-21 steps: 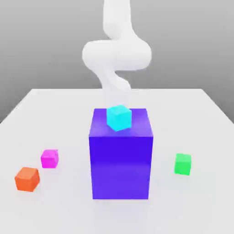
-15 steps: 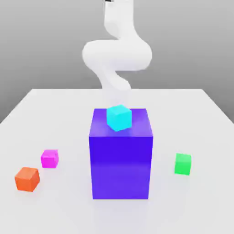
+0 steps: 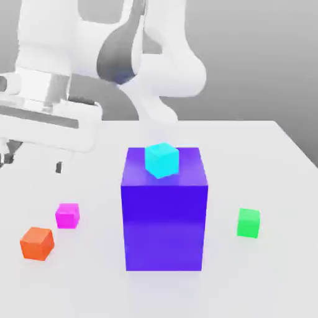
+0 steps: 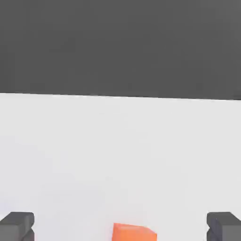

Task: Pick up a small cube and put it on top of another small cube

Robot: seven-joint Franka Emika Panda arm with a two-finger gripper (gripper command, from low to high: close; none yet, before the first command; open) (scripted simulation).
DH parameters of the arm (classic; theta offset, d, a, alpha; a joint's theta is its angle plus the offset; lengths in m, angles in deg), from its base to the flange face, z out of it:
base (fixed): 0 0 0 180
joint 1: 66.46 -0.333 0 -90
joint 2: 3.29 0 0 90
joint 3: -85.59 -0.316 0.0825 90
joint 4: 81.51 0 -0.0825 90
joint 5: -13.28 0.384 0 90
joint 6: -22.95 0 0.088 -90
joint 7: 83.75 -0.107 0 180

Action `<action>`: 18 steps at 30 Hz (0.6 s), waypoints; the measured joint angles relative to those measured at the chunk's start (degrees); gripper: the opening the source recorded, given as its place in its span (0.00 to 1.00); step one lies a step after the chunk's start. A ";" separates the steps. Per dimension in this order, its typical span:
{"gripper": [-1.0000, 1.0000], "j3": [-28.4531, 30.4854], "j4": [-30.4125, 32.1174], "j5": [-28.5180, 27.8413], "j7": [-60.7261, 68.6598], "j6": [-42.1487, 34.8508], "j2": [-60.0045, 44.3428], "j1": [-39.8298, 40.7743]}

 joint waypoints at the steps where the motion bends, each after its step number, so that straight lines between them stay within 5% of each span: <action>1: 0.50 1.23 1.13 -0.10 1.37 1.05 -1.20 0.53; 7: 0.50 9.03 8.07 2.31 11.72 7.66 -8.43 2.39; 11: 0.50 12.65 11.24 9.85 20.96 12.07 -13.41 1.23; 15: 0.50 9.04 10.41 22.80 29.92 15.87 -18.79 0.91; 18: 0.50 1.01 9.33 33.36 37.31 18.50 -22.70 6.24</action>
